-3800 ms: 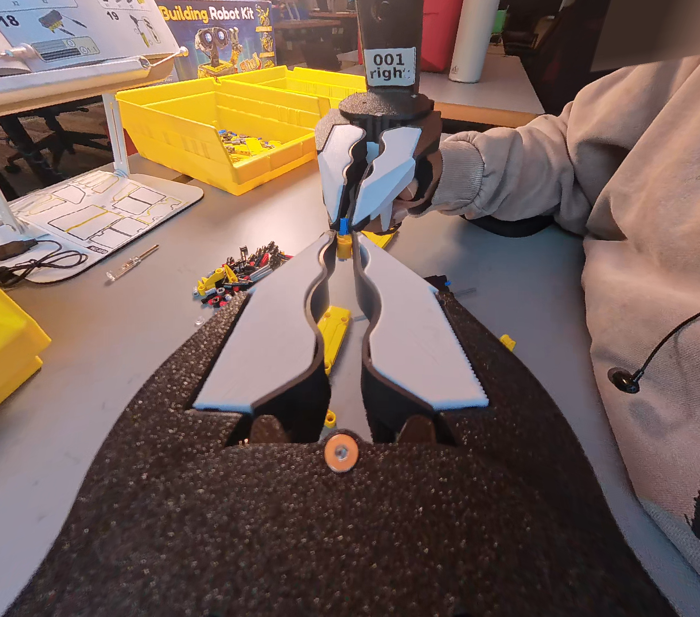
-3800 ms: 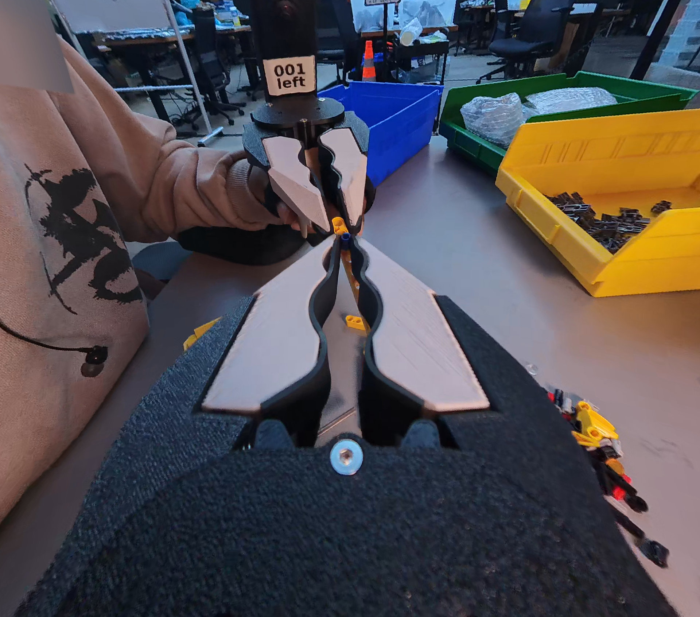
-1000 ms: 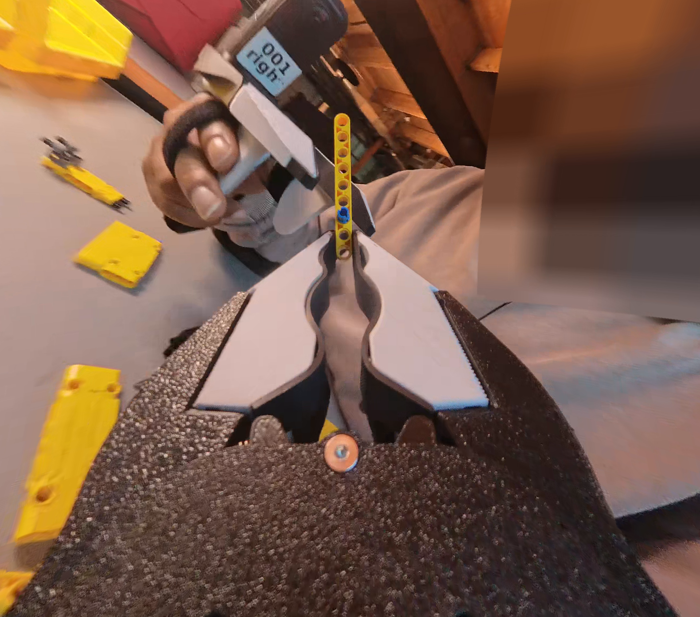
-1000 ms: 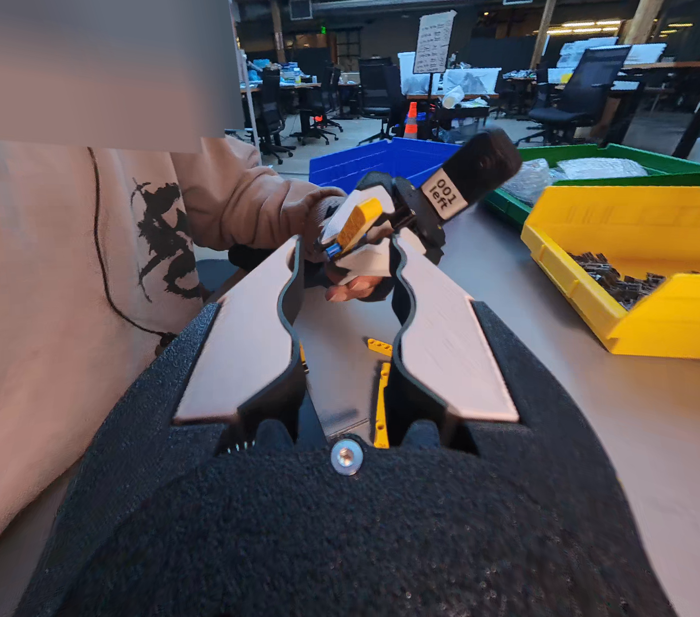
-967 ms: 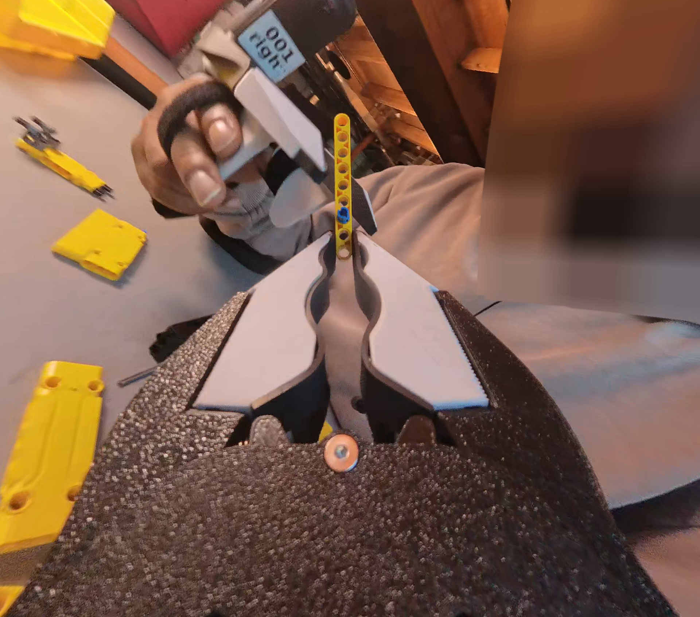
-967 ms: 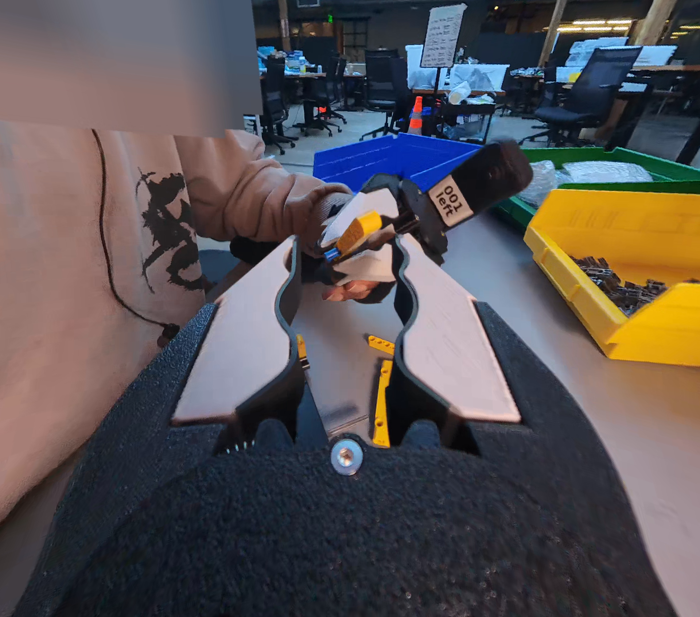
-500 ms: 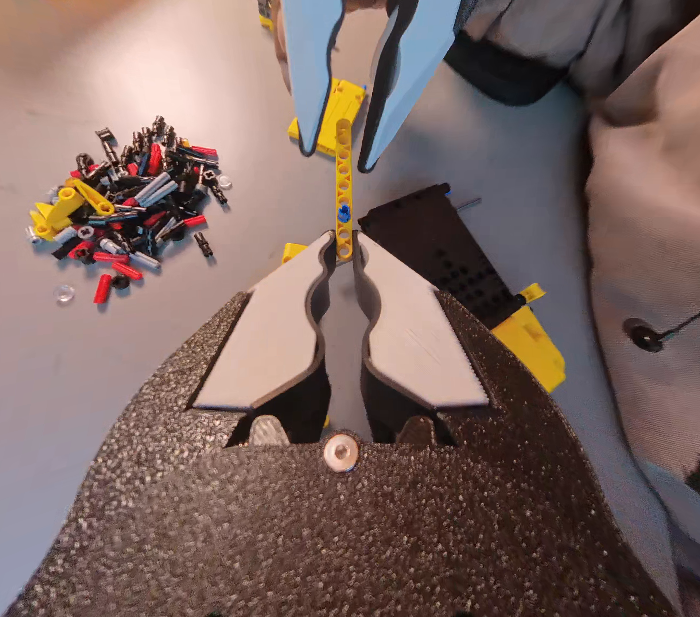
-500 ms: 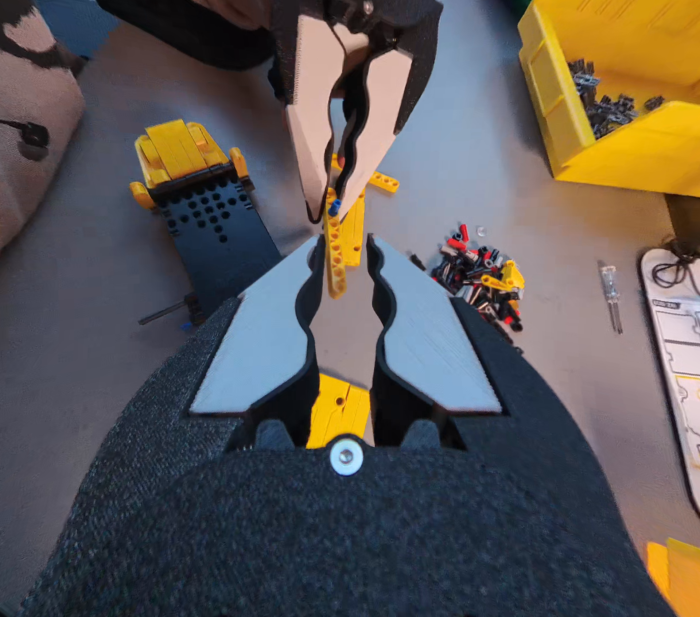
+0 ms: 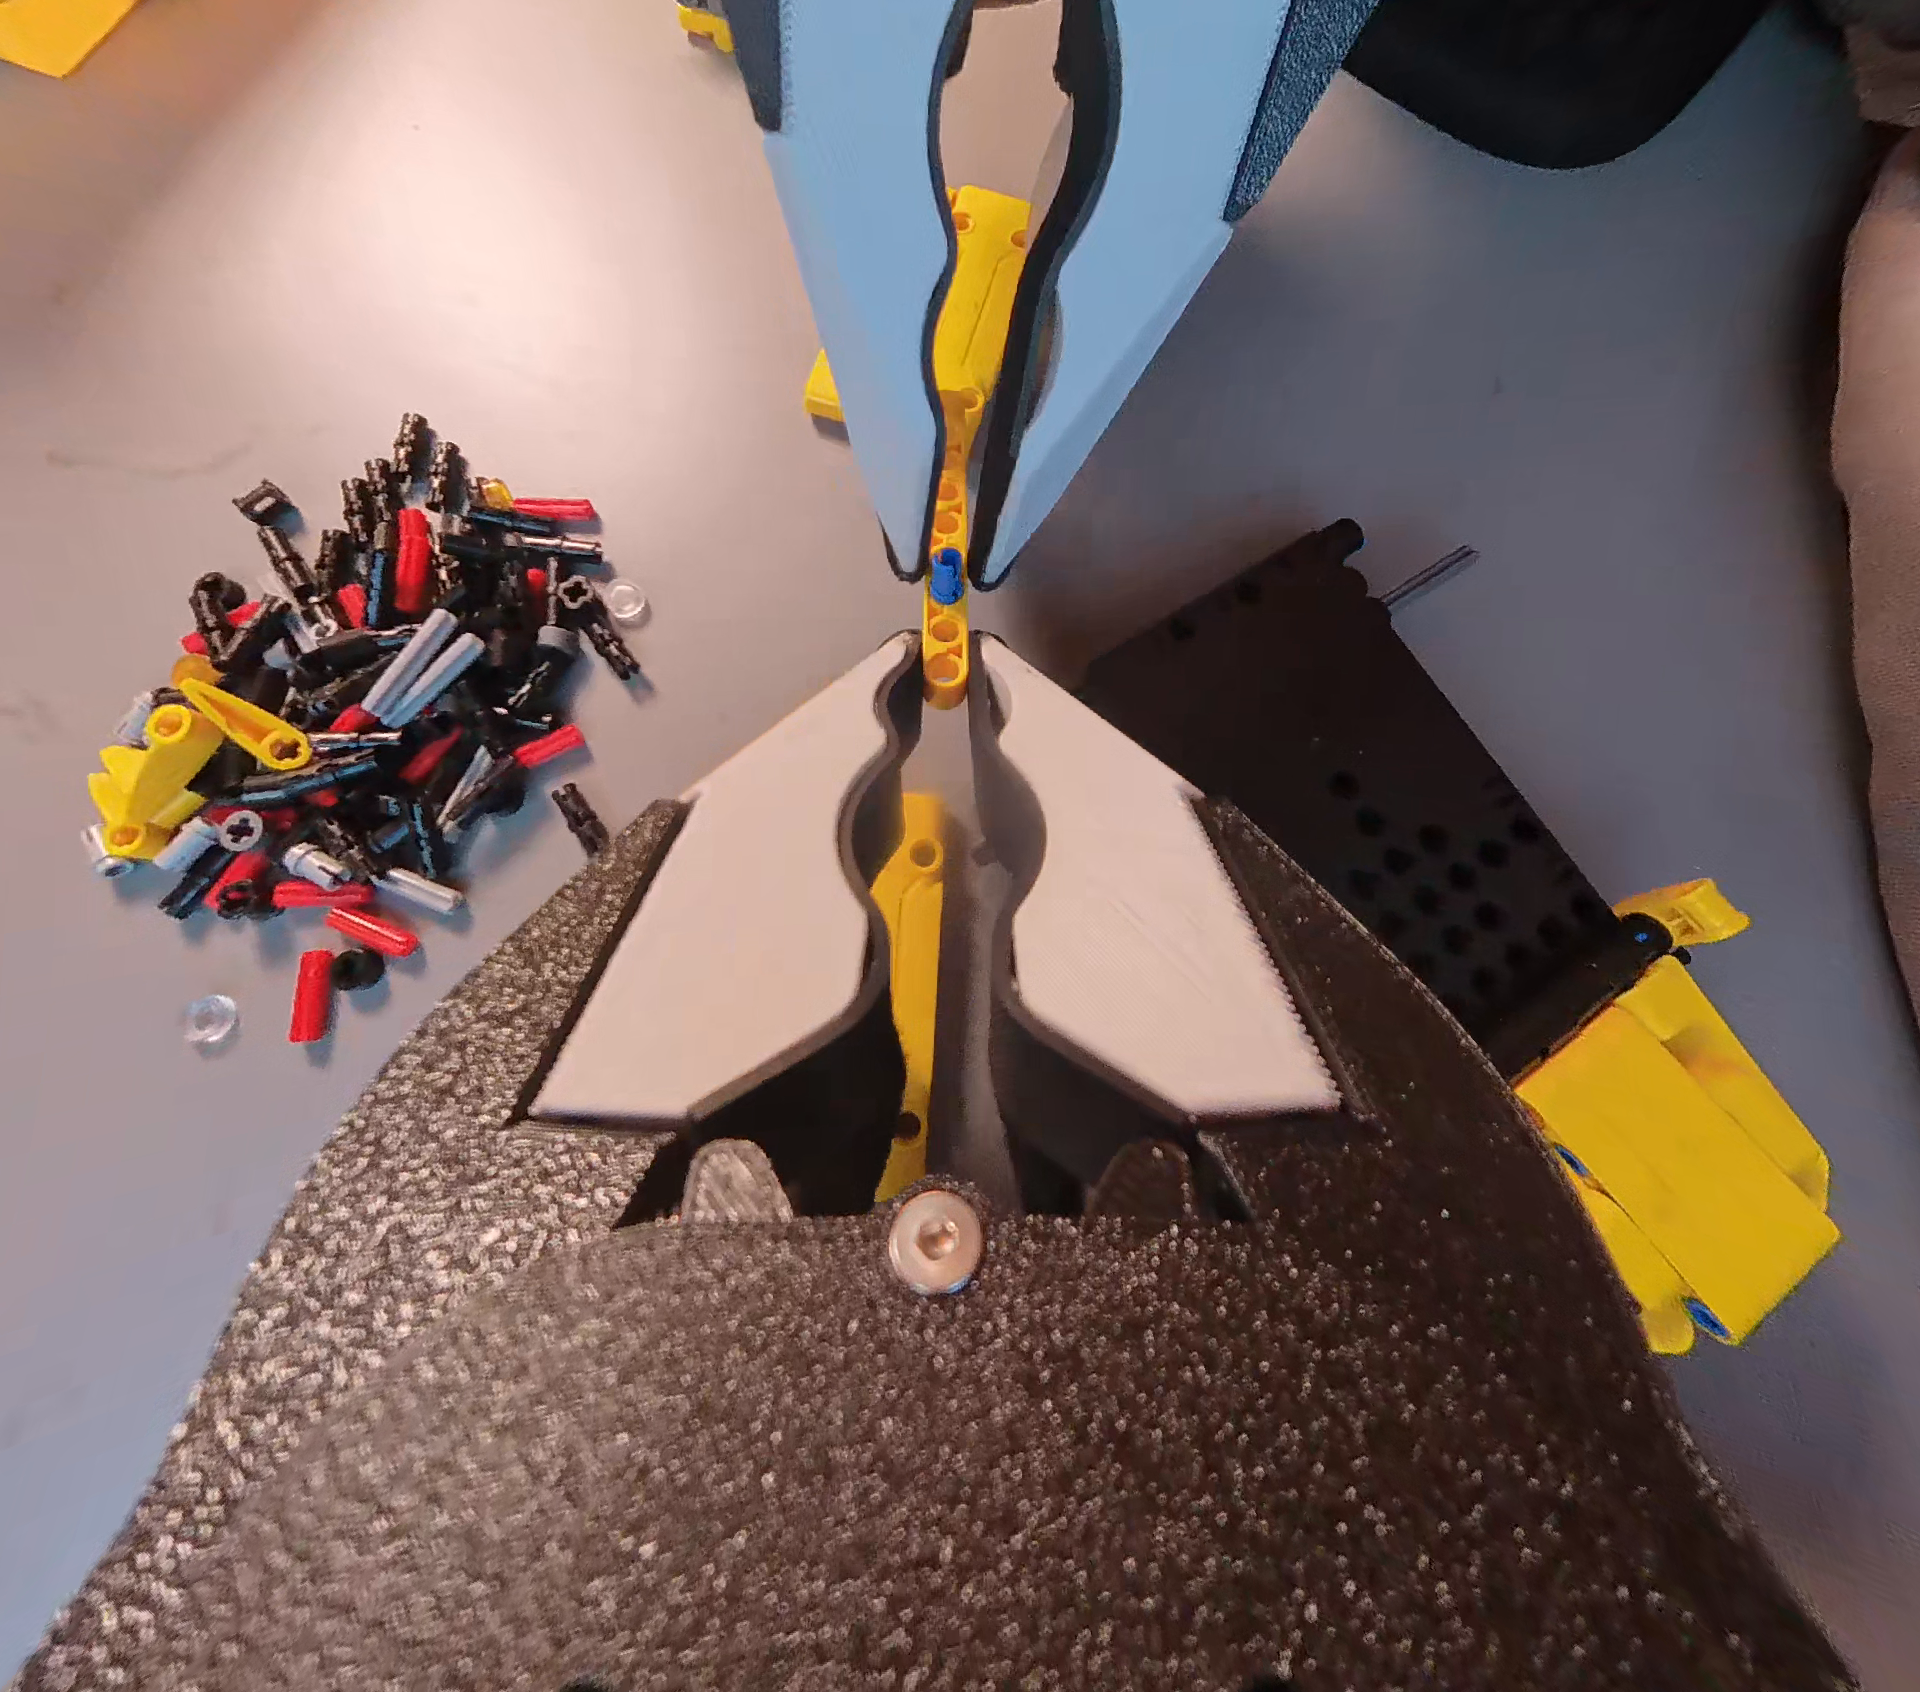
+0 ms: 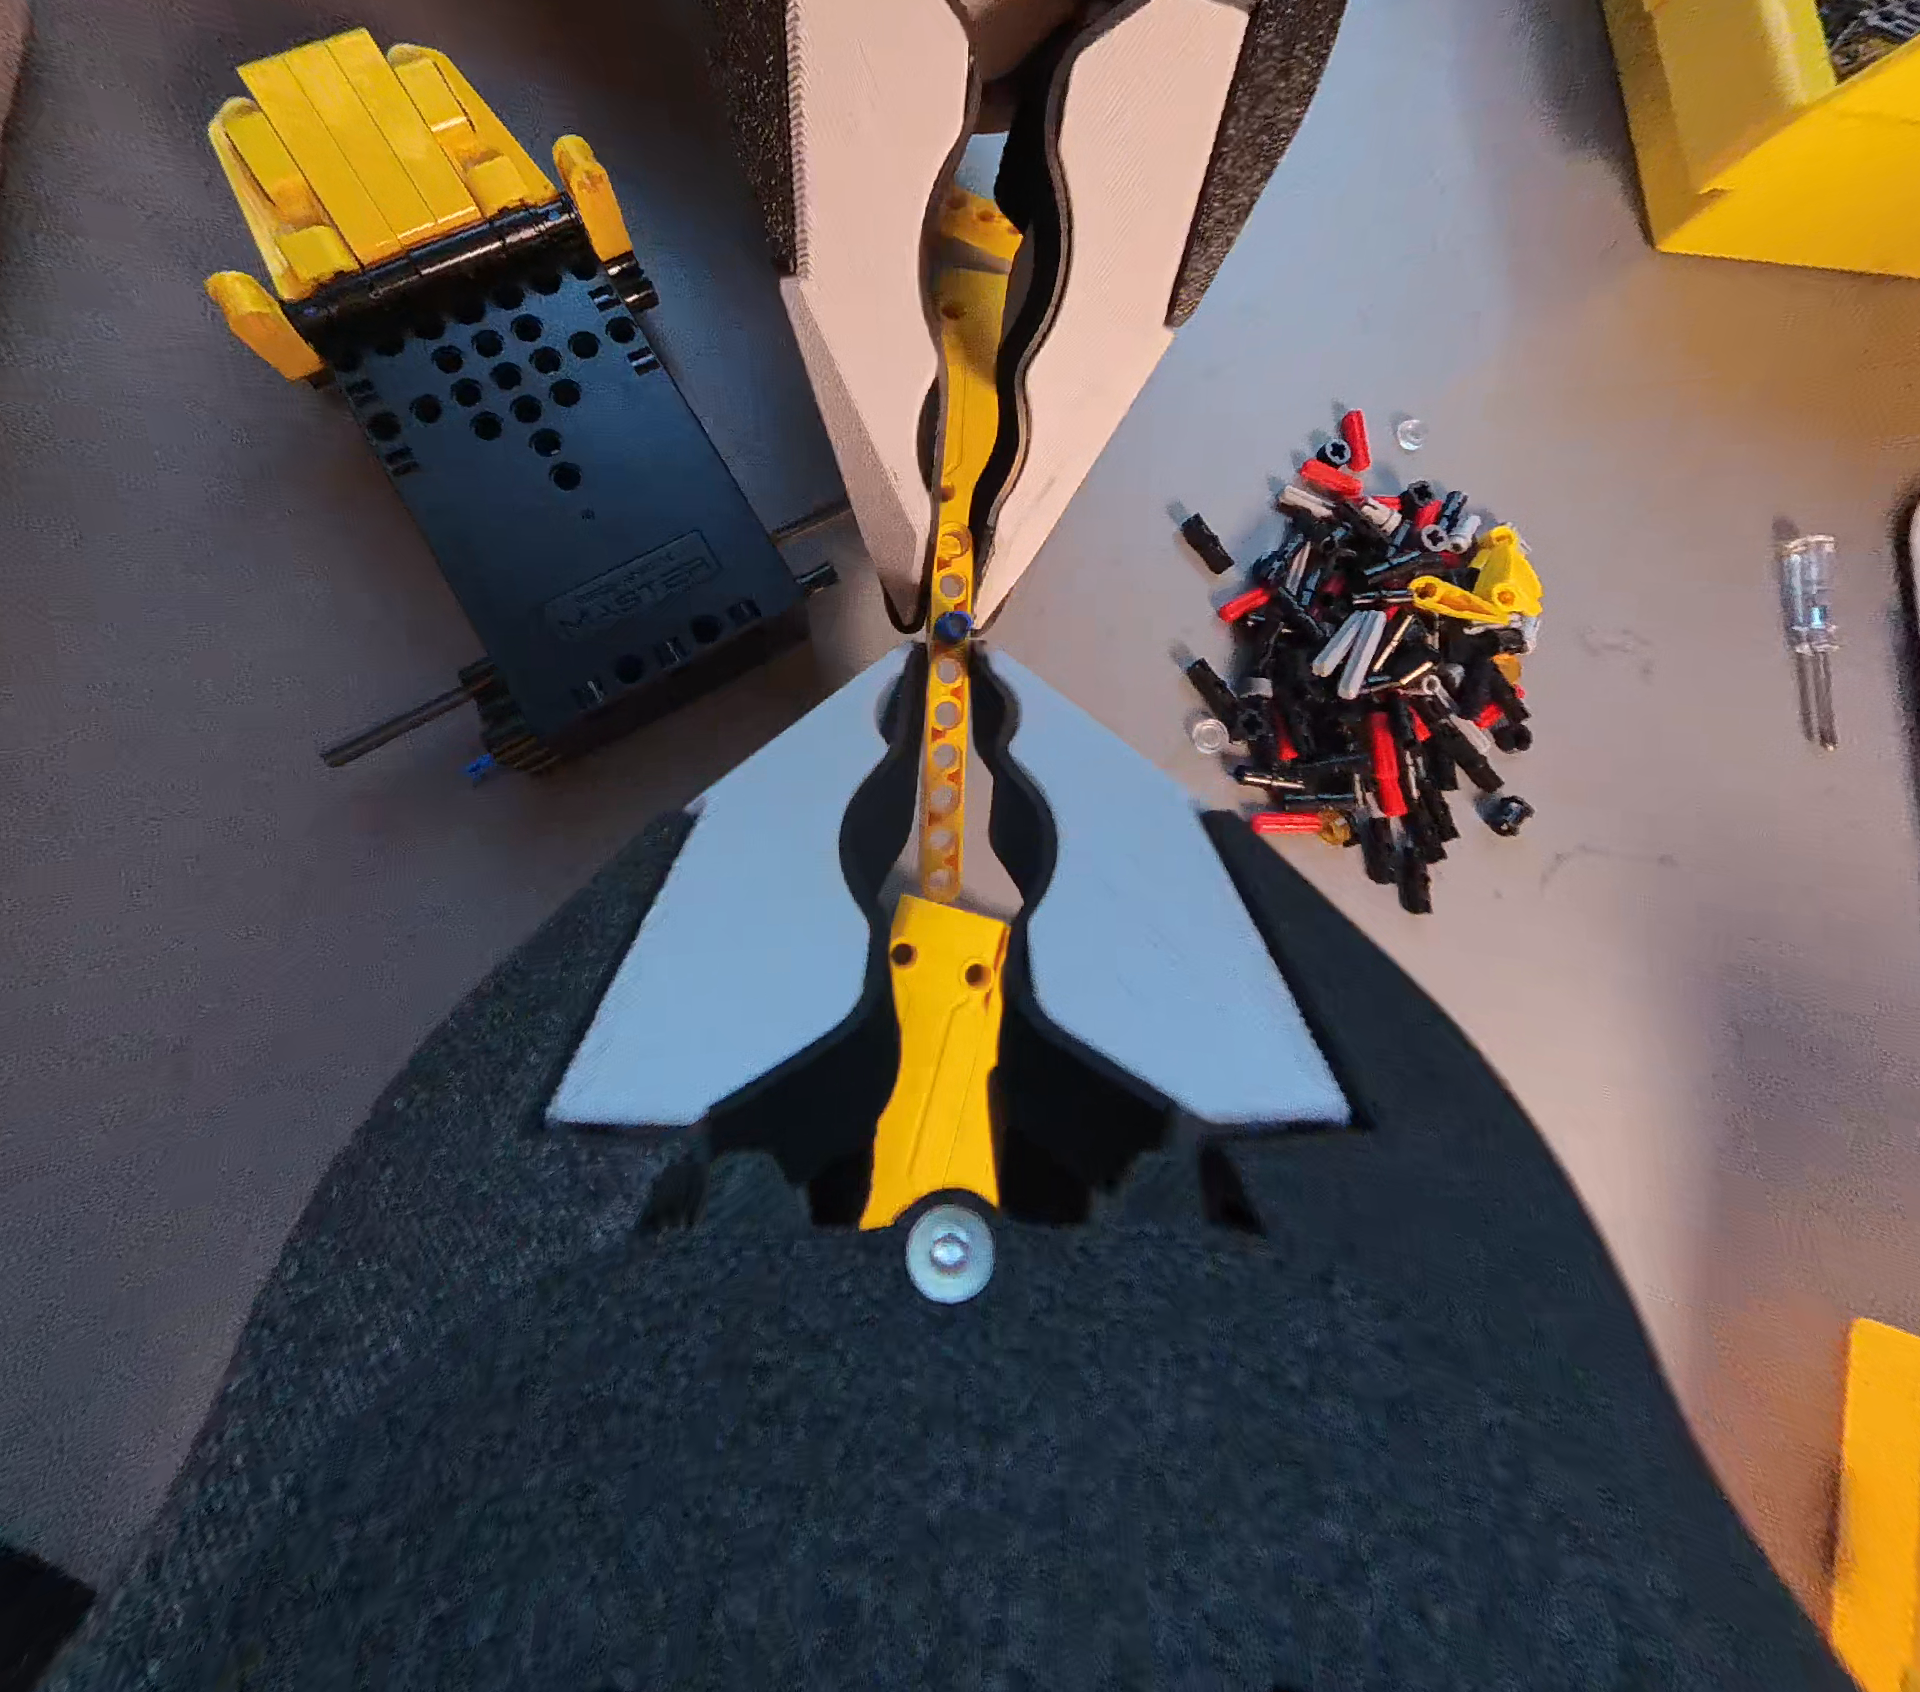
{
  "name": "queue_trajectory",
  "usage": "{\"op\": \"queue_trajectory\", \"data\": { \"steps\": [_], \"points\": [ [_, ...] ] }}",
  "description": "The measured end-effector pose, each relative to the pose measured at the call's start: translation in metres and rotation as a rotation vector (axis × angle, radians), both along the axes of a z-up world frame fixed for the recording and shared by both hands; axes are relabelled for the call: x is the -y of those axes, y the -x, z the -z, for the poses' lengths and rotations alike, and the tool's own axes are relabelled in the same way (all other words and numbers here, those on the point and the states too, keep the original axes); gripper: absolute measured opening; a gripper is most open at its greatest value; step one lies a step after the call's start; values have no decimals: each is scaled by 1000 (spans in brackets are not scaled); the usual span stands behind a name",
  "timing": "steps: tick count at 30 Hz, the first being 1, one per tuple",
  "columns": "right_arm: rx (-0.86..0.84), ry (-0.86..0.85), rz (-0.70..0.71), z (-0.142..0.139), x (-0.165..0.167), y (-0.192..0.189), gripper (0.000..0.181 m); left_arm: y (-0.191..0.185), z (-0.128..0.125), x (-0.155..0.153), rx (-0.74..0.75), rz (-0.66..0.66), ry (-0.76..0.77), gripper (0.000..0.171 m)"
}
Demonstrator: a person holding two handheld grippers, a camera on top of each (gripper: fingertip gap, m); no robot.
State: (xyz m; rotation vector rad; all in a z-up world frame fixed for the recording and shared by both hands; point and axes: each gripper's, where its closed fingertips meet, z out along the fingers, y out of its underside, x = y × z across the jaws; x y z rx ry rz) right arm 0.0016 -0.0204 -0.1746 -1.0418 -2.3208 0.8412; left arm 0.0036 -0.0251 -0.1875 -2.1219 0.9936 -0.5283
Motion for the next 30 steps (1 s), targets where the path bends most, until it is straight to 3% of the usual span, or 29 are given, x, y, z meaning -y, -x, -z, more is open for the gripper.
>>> {"op": "queue_trajectory", "data": {
  "steps": [2,5,12,23,30],
  "points": [
    [28,-3,0,4,1,0,6,0,5,1,-9,2,17,7],
    [76,-36,20,12,-3,-1,6,6,7,1,-38,-7,25,26],
    [148,-90,50,21,-4,2,5,8,12,-2,-99,-2,9,7],
    [215,-88,57,29,-2,5,4,8,22,-2,-209,66,141,6],
    [245,-41,97,32,-2,5,5,7,22,-2,-175,70,151,6]
  ]
}}
